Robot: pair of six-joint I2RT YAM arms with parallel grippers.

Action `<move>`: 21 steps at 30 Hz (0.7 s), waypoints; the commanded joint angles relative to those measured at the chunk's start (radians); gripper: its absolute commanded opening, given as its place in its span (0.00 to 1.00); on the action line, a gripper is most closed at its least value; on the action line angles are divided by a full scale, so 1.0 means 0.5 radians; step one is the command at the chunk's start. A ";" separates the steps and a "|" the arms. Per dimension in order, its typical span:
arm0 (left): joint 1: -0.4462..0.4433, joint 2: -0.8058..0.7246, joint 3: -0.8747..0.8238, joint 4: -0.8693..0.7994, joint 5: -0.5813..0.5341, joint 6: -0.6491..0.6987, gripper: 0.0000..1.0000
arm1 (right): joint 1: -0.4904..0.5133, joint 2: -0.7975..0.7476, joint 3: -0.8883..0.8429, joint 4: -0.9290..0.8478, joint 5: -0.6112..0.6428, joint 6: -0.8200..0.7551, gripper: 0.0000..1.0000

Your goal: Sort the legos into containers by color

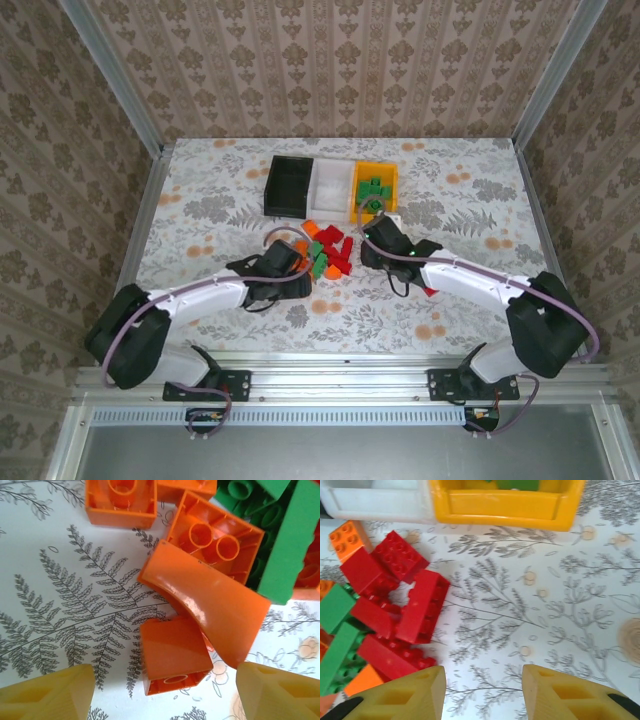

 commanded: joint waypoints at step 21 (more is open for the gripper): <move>-0.154 0.037 0.095 -0.095 -0.311 0.110 0.77 | -0.053 -0.057 -0.067 -0.023 0.009 -0.100 0.46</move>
